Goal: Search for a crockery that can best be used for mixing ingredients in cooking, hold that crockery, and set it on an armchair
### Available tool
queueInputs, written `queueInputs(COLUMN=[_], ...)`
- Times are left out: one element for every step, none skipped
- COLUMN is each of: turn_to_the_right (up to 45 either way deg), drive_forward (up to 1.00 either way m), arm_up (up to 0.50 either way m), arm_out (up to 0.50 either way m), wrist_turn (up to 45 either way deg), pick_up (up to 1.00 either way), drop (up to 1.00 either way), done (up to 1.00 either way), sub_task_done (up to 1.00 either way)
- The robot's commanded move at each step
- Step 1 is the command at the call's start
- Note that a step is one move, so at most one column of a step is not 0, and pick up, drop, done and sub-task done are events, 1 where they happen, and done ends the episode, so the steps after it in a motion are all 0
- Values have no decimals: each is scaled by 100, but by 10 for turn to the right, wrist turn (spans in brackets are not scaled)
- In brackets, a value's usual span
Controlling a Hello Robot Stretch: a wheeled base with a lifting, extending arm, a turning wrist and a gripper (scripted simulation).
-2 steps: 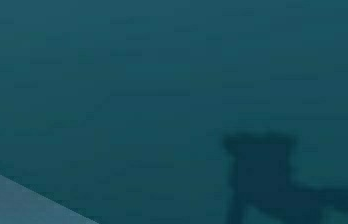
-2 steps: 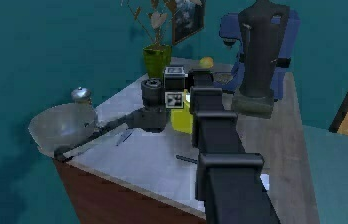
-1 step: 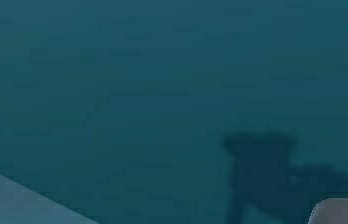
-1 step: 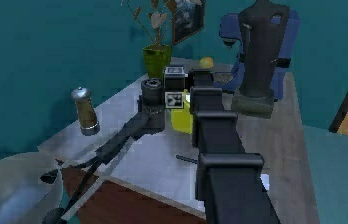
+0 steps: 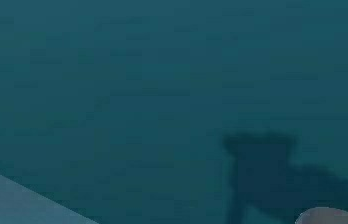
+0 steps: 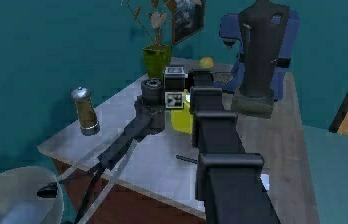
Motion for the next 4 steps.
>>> queueInputs(turn_to_the_right=[0, -450, -450, -330], drive_forward=[0, 0, 0, 0], arm_up=[0, 0, 0, 0], arm_out=[-22, 0, 0, 0], wrist_turn=[0, 0, 0, 0], pick_up=[0, 0, 0, 0], drop=[0, 0, 0, 0], done=[0, 0, 0, 0], sub_task_done=[0, 0, 0, 0])
